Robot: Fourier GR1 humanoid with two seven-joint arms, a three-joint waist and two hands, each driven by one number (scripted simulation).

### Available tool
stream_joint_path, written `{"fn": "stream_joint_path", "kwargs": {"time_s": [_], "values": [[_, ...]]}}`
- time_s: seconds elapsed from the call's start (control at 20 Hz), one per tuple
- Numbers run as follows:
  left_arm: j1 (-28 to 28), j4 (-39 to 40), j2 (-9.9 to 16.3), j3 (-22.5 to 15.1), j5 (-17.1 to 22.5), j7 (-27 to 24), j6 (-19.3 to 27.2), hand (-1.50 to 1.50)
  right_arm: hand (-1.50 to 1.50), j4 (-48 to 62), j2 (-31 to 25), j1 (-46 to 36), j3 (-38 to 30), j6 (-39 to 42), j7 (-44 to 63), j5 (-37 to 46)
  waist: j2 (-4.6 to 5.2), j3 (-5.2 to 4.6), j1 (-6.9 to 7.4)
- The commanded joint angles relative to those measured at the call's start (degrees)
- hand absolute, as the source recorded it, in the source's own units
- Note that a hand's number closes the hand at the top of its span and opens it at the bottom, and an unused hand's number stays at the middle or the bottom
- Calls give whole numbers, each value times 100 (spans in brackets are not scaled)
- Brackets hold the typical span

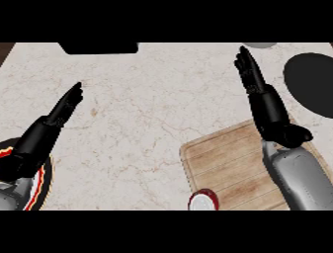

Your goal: Pick the can from the cutting board and place it in the pan

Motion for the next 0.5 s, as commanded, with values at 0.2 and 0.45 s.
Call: {"fn": "stream_joint_path", "kwargs": {"time_s": [0.2, 0.45], "values": [[-254, 106, -332, 232, 155, 79, 293, 0, 150, 146, 89, -459, 2568, 3091, 346, -206, 232, -200, 1190], [-363, 487, -698, 626, 503, 460, 728, 0, -150, -46, -729, -1010, 2988, 5073, -915, -370, 127, -125, 532]]}}
